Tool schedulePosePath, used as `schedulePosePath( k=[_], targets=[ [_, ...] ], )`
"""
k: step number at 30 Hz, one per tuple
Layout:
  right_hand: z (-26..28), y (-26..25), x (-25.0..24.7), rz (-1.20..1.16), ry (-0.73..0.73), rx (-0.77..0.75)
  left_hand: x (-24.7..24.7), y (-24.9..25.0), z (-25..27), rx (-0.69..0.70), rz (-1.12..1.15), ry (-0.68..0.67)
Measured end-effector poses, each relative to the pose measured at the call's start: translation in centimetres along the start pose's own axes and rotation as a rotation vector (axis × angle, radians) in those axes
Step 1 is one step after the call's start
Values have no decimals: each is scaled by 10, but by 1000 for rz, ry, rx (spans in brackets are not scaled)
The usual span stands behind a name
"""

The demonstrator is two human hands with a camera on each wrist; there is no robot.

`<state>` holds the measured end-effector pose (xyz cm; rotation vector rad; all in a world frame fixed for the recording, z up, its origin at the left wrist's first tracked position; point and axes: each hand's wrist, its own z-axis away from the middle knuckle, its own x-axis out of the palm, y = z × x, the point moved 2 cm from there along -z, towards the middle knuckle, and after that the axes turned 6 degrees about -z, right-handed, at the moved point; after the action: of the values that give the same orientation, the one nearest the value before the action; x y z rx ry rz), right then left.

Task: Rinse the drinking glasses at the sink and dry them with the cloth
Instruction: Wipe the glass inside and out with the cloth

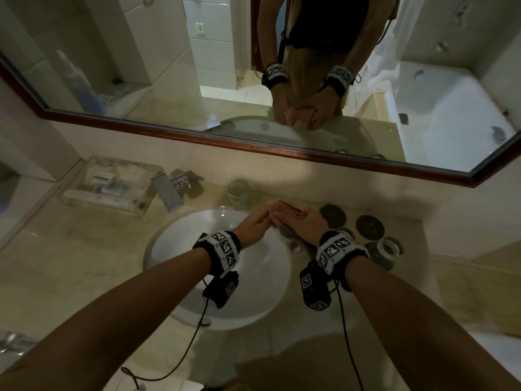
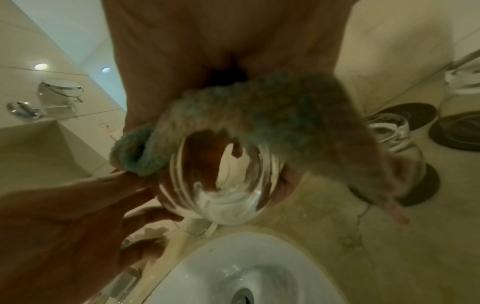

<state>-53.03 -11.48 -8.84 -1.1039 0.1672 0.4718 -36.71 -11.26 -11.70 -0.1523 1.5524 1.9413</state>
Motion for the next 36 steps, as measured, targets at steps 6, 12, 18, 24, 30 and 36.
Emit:
schedulePosePath(
  k=[6, 12, 18, 24, 30, 36],
  targets=[
    [-3, -4, -2, 209, -149, -117, -16, 12, 12, 98, 118, -256],
    [-10, 2, -4, 606, -244, -144, -8, 21, 19, 87, 27, -386],
    [2, -8, -10, 483, -273, -174, 2, 28, 27, 153, -59, -184],
    [-5, 7, -19, -168, -282, 221, 14, 34, 36, 311, -322, -34],
    [-4, 17, -13, -70, -366, 269, 17, 37, 37, 463, -639, -130],
    [-13, 30, -16, 174, -319, 307, 23, 36, 41, 519, -891, -149]
  ],
)
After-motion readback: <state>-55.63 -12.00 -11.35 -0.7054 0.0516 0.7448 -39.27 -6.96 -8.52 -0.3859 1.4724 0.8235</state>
